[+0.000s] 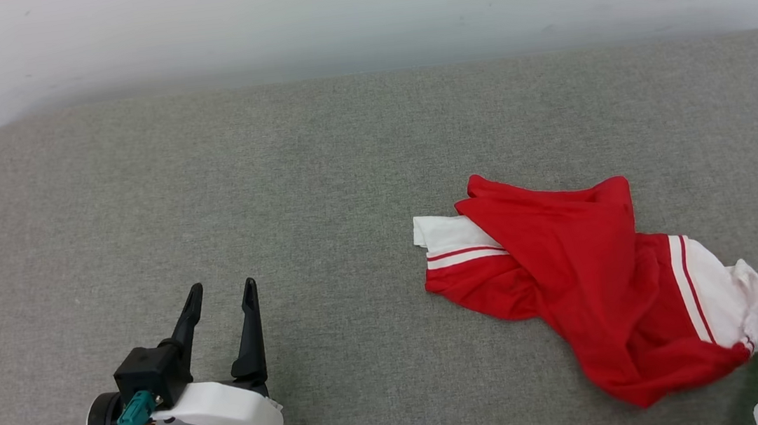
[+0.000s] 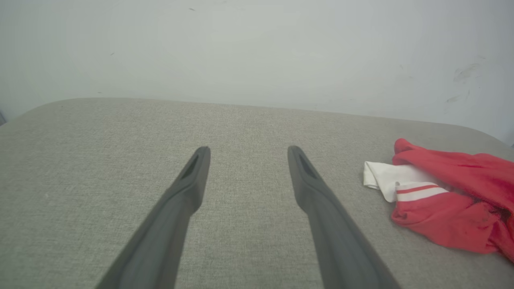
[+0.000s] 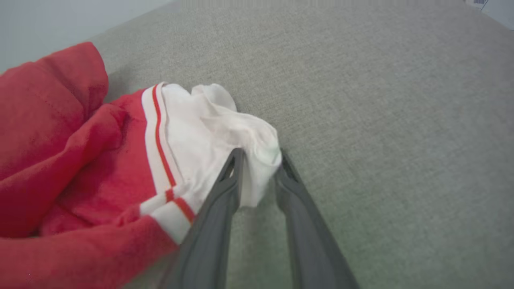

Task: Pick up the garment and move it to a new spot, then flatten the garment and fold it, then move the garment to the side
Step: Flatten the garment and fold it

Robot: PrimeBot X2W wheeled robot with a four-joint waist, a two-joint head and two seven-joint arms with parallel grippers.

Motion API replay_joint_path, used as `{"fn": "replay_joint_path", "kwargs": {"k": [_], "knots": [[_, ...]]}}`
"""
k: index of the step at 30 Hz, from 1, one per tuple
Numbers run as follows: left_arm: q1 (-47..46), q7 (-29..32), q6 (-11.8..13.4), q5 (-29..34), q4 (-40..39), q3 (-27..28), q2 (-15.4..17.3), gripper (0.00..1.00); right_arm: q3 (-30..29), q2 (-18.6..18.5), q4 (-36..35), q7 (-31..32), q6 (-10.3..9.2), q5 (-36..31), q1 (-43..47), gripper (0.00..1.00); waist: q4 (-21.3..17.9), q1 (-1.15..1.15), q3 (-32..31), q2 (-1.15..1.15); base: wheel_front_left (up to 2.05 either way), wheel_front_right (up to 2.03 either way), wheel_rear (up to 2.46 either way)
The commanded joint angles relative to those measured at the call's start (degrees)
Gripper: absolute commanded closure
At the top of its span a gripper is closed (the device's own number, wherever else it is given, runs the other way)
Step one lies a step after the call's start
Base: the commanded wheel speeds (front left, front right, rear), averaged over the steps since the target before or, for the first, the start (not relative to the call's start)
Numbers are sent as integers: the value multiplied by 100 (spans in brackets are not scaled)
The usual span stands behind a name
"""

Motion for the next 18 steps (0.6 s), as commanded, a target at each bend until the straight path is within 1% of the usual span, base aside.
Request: {"fn": "replay_joint_path", "kwargs": {"k": [1,4,9,14,17,18], "knots": [[-48,-14,-22,16,28,32,4,0,21,11,80,-300,-4,113,-153,0,13,0,-18,0,0,0,0],[-17,-14,-19,27,51,40,-7,0,35,12,93,-729,-4,182,-228,0,34,0,-55,0,0,0,0],[44,-14,-23,19,101,53,-29,0,185,13,-168,-1255,-4,-5,-290,0,70,0,-145,0,0,0,0],[118,-14,14,19,200,50,-48,0,570,14,-612,-1363,-4,-150,-119,0,96,0,-264,0,0,0,0],[151,-12,43,12,266,40,-44,0,849,12,-932,-1307,-4,-243,15,0,102,0,-347,0,0,0,0],[151,-12,43,12,266,40,-44,0,849,12,-932,-1307,-4,-243,15,0,102,0,-347,0,0,0,0]]}}
